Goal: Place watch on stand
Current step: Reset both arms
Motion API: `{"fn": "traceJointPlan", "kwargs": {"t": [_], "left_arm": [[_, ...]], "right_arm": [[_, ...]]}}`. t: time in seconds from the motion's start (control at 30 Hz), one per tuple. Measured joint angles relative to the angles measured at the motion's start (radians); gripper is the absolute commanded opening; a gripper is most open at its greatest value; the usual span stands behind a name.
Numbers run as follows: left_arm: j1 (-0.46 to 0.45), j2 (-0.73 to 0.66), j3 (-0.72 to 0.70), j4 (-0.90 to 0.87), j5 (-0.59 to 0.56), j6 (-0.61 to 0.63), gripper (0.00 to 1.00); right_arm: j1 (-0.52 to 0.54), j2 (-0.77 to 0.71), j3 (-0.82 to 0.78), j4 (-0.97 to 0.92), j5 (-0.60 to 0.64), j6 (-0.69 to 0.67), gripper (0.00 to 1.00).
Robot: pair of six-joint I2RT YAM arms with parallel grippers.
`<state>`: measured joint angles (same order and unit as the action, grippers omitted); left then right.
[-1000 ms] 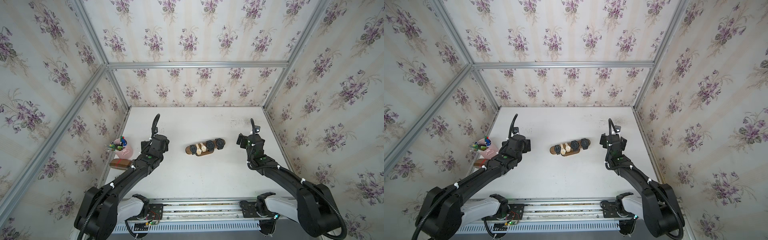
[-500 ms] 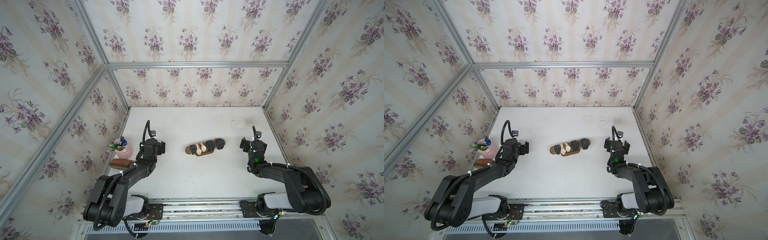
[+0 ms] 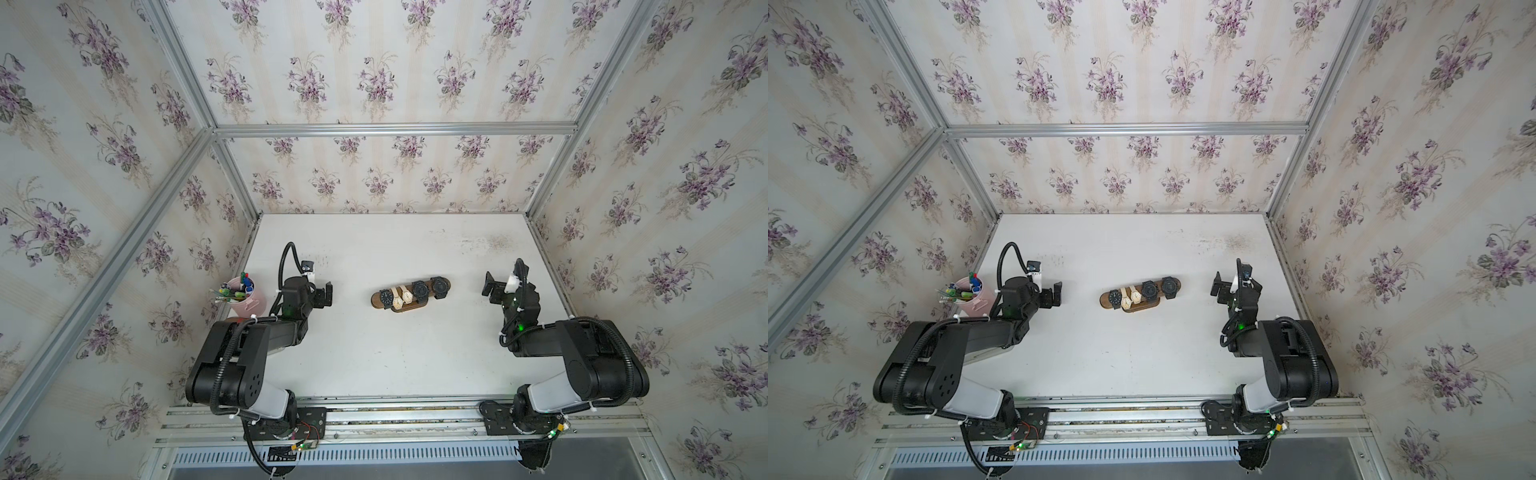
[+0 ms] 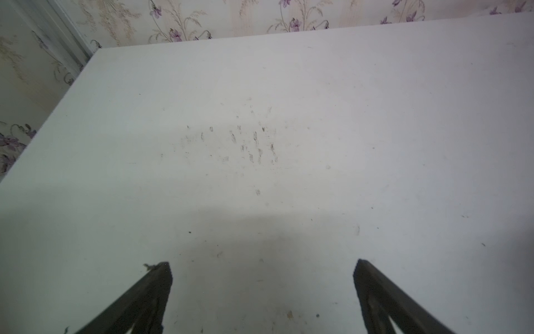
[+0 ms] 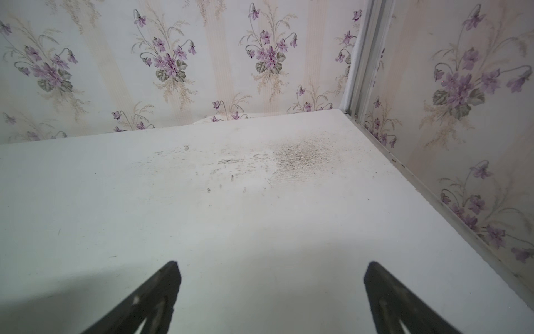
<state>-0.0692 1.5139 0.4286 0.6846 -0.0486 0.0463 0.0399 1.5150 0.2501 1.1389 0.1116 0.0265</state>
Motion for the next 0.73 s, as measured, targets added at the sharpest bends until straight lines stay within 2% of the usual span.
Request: {"fn": "traceJointPlan", "kwargs": {"t": [0.73], "left_arm": [[0.001, 0.001, 0.002, 0.033, 0.019, -0.007, 1.0]], "right_arm": [[0.0, 0.019, -0.016, 0.068, -0.045, 0.0, 1.0]]}}
